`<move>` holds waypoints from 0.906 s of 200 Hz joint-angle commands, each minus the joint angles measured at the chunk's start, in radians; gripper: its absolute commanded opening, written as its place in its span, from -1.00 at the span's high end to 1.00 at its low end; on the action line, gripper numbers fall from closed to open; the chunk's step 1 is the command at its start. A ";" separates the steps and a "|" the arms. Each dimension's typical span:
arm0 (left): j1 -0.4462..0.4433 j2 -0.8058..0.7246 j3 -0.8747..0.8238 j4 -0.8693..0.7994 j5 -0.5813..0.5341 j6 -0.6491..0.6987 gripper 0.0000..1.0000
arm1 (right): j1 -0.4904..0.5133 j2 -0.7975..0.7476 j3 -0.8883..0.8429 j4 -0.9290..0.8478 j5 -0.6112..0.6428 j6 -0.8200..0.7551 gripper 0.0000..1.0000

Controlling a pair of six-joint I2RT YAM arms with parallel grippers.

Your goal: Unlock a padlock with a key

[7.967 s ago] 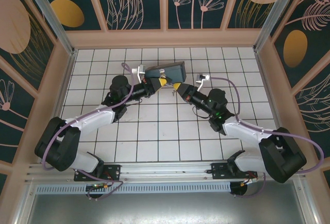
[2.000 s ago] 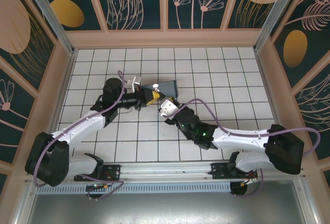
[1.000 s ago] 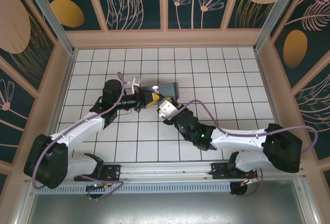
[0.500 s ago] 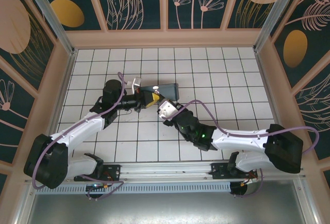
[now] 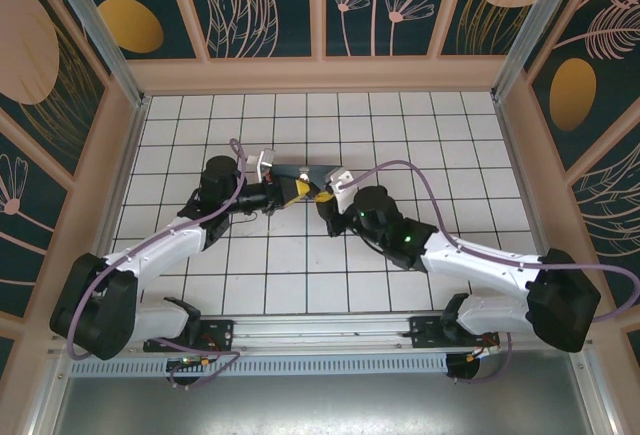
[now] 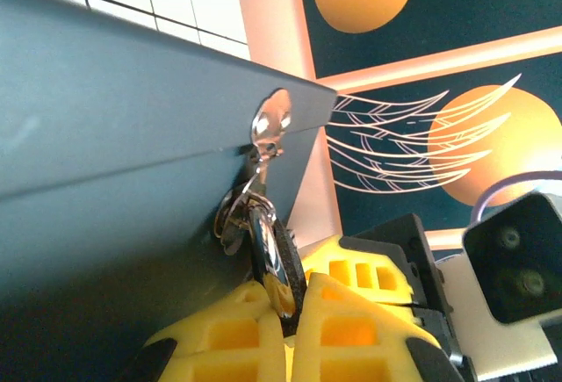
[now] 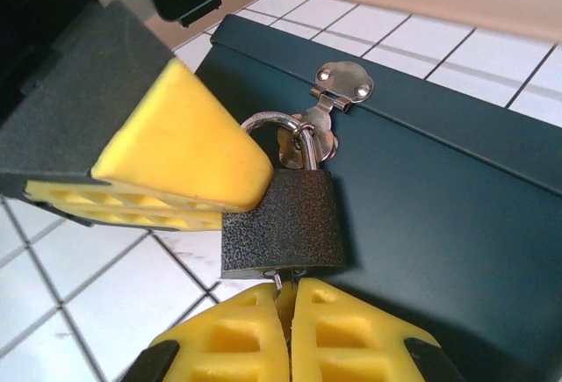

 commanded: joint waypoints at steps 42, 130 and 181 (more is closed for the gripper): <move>-0.006 -0.033 0.005 0.025 -0.008 0.084 1.00 | -0.088 -0.024 -0.028 0.053 -0.276 0.465 1.00; -0.004 -0.010 -0.015 -0.042 -0.060 0.101 1.00 | -0.089 0.010 -0.027 -0.062 -0.184 0.377 1.00; 0.020 -0.027 0.168 -0.471 -0.334 0.329 0.24 | -0.104 -0.005 -0.014 -0.126 -0.130 0.445 0.64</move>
